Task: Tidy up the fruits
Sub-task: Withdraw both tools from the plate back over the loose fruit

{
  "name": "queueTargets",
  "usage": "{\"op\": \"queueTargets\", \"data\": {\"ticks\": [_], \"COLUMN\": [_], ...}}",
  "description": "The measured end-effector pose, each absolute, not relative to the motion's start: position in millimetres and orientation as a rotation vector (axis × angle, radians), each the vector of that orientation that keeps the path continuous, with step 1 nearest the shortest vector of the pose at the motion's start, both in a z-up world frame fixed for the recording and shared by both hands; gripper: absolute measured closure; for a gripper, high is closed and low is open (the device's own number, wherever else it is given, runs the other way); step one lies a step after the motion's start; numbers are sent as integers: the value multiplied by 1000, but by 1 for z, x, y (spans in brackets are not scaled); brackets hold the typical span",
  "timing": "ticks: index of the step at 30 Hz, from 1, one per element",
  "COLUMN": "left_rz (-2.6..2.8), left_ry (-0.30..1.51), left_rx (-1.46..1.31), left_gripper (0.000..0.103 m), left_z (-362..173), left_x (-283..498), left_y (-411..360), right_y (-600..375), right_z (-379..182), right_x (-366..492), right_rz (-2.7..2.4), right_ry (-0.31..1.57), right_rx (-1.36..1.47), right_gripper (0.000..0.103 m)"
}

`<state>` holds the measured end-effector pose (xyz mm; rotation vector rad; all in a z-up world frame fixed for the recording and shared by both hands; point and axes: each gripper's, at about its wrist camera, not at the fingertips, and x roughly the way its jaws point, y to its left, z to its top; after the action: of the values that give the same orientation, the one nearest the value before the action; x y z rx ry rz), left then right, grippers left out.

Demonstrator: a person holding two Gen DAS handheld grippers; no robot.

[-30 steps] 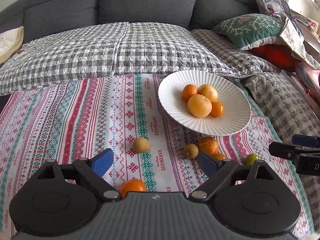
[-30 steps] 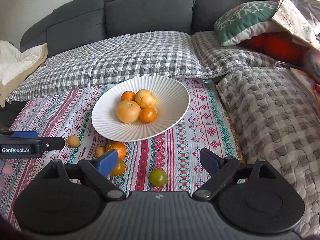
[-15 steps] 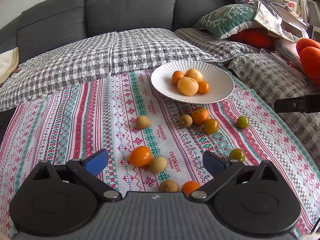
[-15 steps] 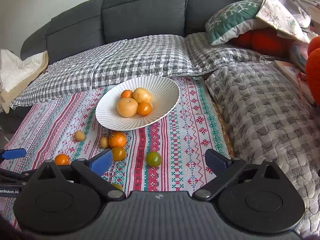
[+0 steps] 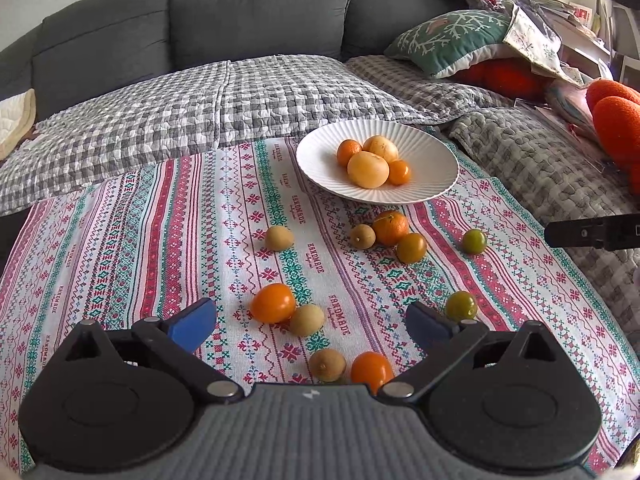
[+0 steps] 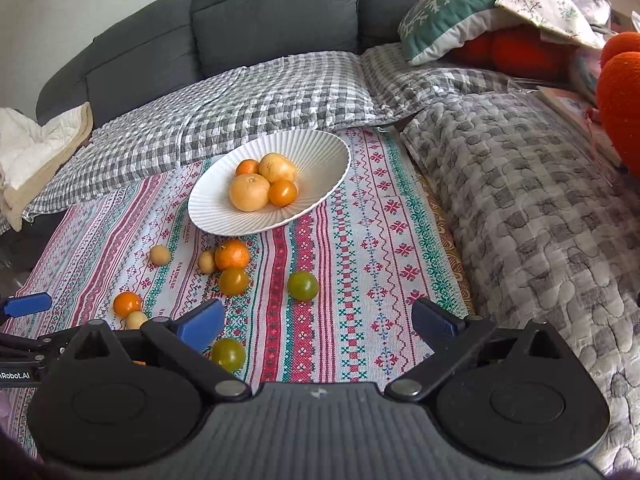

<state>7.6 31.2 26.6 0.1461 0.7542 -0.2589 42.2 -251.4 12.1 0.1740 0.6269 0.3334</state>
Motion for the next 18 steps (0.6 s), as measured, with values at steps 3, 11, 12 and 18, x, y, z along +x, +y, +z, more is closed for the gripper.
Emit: {"op": "queueTargets", "data": {"ticks": [3,11,12,18], "left_rz": [-267,-290,-295,-319], "left_ry": [763,774,770,742], "left_rx": [144,134,137,178], "left_gripper": [8,8,8,8], "left_z": [24,14,13,4], "left_x": [6,-4,-6,-19], "left_y": [32,33,32,29], "right_y": [-249,-237,-236,-225], "right_z": [11,6,5,-3], "right_x": [41,33,33,26], "right_rz": [340,373,377,406], "right_ry": [627,606,600,561], "right_rx": [162,100,93,33], "right_gripper": [3,1,1,1]}}
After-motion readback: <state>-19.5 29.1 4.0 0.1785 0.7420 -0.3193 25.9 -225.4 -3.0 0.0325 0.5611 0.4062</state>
